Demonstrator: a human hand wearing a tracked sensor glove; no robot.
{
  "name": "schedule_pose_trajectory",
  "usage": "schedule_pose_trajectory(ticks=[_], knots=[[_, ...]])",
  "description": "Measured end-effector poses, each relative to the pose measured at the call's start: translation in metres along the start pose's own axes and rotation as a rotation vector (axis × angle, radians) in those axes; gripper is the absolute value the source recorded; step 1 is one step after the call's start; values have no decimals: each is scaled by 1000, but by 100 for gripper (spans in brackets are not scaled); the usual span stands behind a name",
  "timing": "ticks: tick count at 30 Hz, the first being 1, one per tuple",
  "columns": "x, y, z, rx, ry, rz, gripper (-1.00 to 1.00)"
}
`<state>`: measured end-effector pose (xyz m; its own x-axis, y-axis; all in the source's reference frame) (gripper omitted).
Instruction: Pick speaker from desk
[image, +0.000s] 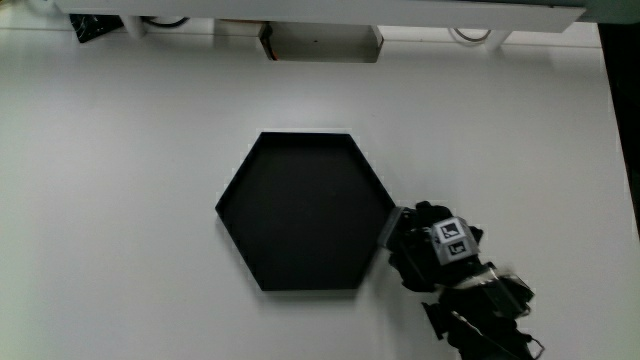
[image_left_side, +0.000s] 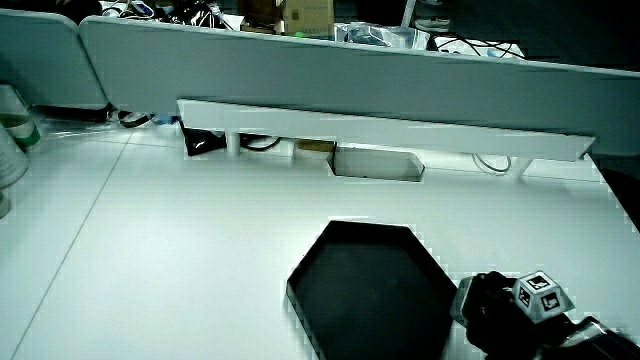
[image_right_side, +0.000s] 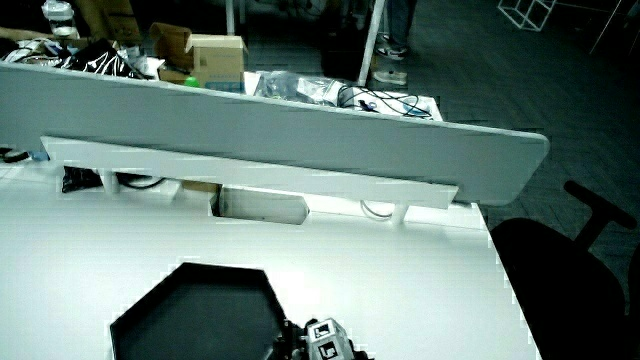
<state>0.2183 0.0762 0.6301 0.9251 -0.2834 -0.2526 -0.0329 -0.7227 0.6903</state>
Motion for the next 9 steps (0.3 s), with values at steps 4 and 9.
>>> schedule_pose_trajectory(ticks=[4,9], knots=[[-27,-3,30,82,-49,21,100],[-60,1,60,137,-66,93,100]])
